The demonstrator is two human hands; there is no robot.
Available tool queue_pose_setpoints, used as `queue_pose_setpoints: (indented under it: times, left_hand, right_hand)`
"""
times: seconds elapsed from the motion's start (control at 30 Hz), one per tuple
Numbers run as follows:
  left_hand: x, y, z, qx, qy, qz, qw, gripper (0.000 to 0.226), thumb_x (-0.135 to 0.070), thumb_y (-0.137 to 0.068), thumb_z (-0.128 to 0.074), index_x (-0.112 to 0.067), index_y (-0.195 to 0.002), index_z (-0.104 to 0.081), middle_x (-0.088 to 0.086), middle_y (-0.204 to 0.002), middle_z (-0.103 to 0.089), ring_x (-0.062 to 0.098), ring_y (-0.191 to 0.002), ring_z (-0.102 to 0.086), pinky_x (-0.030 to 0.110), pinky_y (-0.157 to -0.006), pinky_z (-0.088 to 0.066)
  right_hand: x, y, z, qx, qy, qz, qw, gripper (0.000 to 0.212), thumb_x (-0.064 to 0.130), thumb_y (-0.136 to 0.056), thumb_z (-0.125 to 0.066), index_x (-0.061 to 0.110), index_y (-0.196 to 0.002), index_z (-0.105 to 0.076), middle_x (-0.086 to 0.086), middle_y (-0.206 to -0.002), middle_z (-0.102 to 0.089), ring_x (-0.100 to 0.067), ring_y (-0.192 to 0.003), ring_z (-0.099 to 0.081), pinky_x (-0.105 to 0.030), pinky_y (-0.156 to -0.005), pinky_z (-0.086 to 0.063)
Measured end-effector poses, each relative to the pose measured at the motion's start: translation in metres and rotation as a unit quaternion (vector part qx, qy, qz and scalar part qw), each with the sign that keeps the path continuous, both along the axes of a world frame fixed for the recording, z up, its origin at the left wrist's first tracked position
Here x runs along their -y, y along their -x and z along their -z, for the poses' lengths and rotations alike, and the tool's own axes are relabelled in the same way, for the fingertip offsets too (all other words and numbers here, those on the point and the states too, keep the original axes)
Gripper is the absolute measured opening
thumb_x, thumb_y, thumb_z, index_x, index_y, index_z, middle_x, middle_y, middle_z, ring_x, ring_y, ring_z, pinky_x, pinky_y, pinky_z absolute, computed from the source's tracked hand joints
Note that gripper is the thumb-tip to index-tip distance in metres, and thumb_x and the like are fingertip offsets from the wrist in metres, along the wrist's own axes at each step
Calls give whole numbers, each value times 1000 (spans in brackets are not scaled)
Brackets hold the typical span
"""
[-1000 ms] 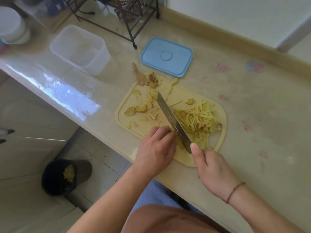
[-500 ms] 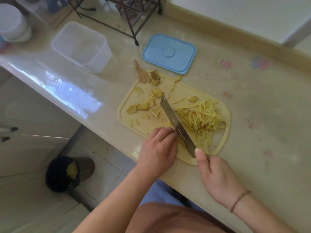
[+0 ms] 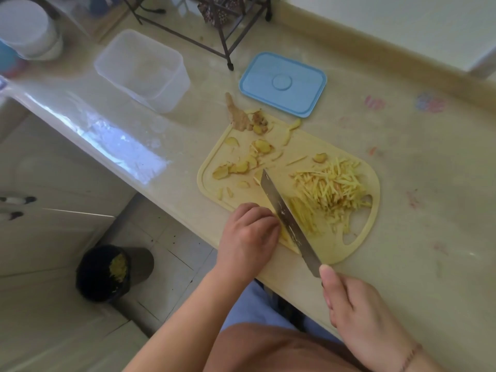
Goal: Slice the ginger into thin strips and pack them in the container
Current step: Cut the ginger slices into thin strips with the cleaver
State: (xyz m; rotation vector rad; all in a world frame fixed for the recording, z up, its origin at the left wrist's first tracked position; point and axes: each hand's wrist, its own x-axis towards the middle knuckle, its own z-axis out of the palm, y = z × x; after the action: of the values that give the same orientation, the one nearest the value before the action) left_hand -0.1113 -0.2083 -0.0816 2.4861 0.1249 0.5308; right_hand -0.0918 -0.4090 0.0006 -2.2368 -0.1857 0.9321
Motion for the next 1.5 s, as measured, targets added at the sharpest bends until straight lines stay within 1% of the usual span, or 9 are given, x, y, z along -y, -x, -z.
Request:
queue_pose_setpoints:
  times: [0.23,0.43,0.63,0.8,0.97,1.13,1.3,1.43,1.5]
  left_hand:
    - [3,3,7,20,-7,7,1000,17,-18,-91,-66,-8,-87,-79,2,-92,-73,24,-92,-63,40,-77,-55]
    - [2,5,4,10,36,0,999,10,-14,-87,-73,-6,-83,-79,2,-90,-72,19,-95,-60,32,-83,-53]
    - [5,7,1,5,54,-18,998,2,-5,-80,-77,-5,-81,-78,3,-86,-72,20,-92,-62,27,-84,-52]
    - [6,6,1,-1,43,-18,999,6,-2,-76,-79,-7,-78,-78,1,-85,-72,19,-92,-60,27,-81,-51]
    - [9,6,3,3,34,-21,999,6,-1,-76,-78,-7,-78,-78,2,-85,-71,22,-90,-62,28,-80,-52]
    - [5,11,7,37,45,-19,998,10,-9,-86,-70,-4,-80,-76,4,-89,-70,18,-91,-65,26,-81,-53]
    - [1,13,2,24,161,-79,983,15,-15,-85,-64,-4,-80,-72,1,-94,-69,11,-92,-67,28,-82,-56]
    - [-1,11,-6,-12,272,-131,953,17,-25,-81,-60,-11,-79,-70,-8,-95,-69,7,-96,-66,36,-84,-57]
    - [0,9,-10,-27,288,-142,947,14,-29,-79,-60,-18,-77,-68,-14,-92,-68,6,-96,-66,33,-84,-57]
  right_hand:
    - [-11,-1,8,21,-3,-1,1000,78,83,-72,-8,16,-50,-40,8,-47,-54,-10,-45,-49,-37,-58,-43]
    - [-17,-10,0,24,-12,16,999,74,80,-72,-12,15,-51,-38,3,-43,-49,-8,-42,-42,-38,-57,-43]
    - [-9,7,-1,23,2,8,1000,89,92,-65,-4,12,-53,-42,1,-47,-53,-10,-43,-45,-37,-58,-42]
    - [-8,13,5,46,14,12,999,74,74,-82,-13,14,-53,-44,-1,-49,-55,-15,-55,-54,-38,-63,-44]
    - [-13,12,8,74,18,-4,997,70,69,-85,-11,16,-52,-41,0,-45,-45,-10,-48,-46,-31,-56,-32]
    - [-11,1,3,44,-20,2,999,65,68,-80,-17,15,-52,-41,3,-42,-49,-9,-43,-45,-37,-58,-40]
    - [17,6,-2,36,-15,-3,999,73,77,-75,-15,14,-51,-42,4,-44,-53,-9,-44,-48,-34,-58,-41]
    - [30,4,0,24,26,-39,999,64,60,-93,-33,14,-50,-41,10,-41,-50,-4,-46,-44,-34,-67,-43]
    - [34,0,0,23,29,-44,998,64,68,-83,-27,16,-51,-46,7,-44,-50,-4,-48,-45,-34,-67,-42]
